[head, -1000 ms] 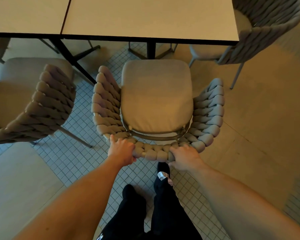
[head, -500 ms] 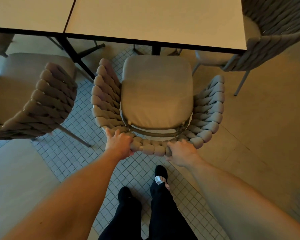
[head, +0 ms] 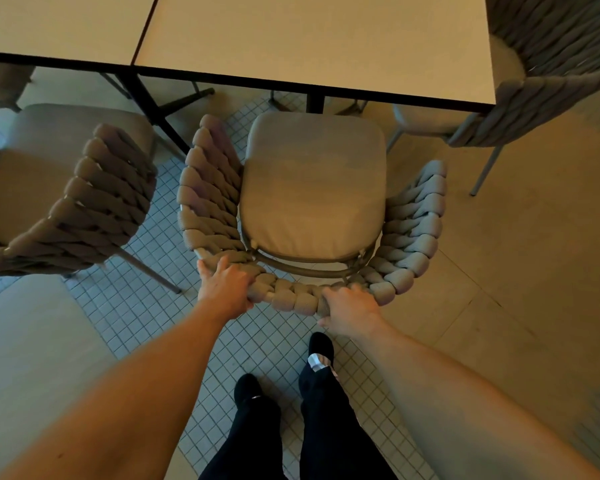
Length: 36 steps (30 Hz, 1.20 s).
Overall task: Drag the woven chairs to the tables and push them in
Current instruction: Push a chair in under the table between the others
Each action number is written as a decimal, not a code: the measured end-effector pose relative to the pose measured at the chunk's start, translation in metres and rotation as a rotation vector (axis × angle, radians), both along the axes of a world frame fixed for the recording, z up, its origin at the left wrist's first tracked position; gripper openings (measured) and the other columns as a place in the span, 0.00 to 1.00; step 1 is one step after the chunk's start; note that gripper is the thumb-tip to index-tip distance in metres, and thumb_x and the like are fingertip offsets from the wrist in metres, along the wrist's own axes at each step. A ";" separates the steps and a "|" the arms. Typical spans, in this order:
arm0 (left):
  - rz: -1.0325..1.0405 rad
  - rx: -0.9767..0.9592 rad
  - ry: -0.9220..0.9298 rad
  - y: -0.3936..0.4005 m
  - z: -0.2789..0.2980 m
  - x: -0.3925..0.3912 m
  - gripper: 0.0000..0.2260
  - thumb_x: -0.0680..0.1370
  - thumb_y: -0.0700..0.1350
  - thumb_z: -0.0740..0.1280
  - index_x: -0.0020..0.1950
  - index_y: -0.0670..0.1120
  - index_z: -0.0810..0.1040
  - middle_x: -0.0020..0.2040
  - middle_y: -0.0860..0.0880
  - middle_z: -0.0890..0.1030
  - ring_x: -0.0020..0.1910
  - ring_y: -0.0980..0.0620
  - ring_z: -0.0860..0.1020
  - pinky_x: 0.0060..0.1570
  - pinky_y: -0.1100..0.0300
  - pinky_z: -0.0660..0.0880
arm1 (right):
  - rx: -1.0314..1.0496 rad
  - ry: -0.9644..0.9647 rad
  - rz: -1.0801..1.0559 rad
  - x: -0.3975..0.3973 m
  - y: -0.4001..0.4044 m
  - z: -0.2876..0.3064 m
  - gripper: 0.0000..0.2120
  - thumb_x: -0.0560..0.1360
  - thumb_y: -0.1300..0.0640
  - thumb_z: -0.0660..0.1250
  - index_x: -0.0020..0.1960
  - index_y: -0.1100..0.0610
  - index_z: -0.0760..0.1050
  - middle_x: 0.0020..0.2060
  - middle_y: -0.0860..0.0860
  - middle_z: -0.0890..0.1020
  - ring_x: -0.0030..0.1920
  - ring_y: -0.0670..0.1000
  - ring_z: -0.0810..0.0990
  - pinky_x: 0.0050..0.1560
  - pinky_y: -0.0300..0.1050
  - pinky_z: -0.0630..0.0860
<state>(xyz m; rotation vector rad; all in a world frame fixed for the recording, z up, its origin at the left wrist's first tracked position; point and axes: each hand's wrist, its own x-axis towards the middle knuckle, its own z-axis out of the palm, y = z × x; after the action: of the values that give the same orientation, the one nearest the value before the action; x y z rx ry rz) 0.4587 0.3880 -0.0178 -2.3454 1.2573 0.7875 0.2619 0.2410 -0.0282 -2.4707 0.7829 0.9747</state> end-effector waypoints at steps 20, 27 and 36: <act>0.168 -0.188 0.148 0.011 0.007 -0.008 0.28 0.78 0.62 0.66 0.75 0.54 0.68 0.72 0.46 0.70 0.76 0.45 0.61 0.75 0.42 0.60 | 0.036 0.006 0.060 0.012 -0.025 0.025 0.40 0.72 0.30 0.68 0.75 0.52 0.64 0.72 0.54 0.71 0.72 0.62 0.66 0.72 0.64 0.64; 0.362 -0.281 0.194 0.033 0.028 -0.014 0.29 0.79 0.62 0.65 0.78 0.54 0.65 0.74 0.46 0.68 0.74 0.44 0.65 0.71 0.46 0.67 | 0.056 -0.057 0.149 0.035 -0.024 0.044 0.45 0.73 0.31 0.67 0.80 0.51 0.56 0.76 0.54 0.65 0.75 0.62 0.63 0.75 0.65 0.60; 0.629 -0.258 0.181 0.079 0.048 -0.017 0.32 0.81 0.59 0.64 0.81 0.50 0.58 0.80 0.42 0.59 0.79 0.42 0.59 0.76 0.47 0.60 | 0.054 -0.066 0.400 0.083 0.000 0.059 0.45 0.73 0.30 0.67 0.80 0.52 0.57 0.76 0.54 0.65 0.75 0.61 0.63 0.74 0.64 0.62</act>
<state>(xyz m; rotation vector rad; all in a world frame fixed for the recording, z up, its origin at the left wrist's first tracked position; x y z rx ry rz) 0.4418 0.4668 0.0303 -2.9909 0.6978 1.0957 0.3449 0.2409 0.0309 -2.6502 0.2372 1.0198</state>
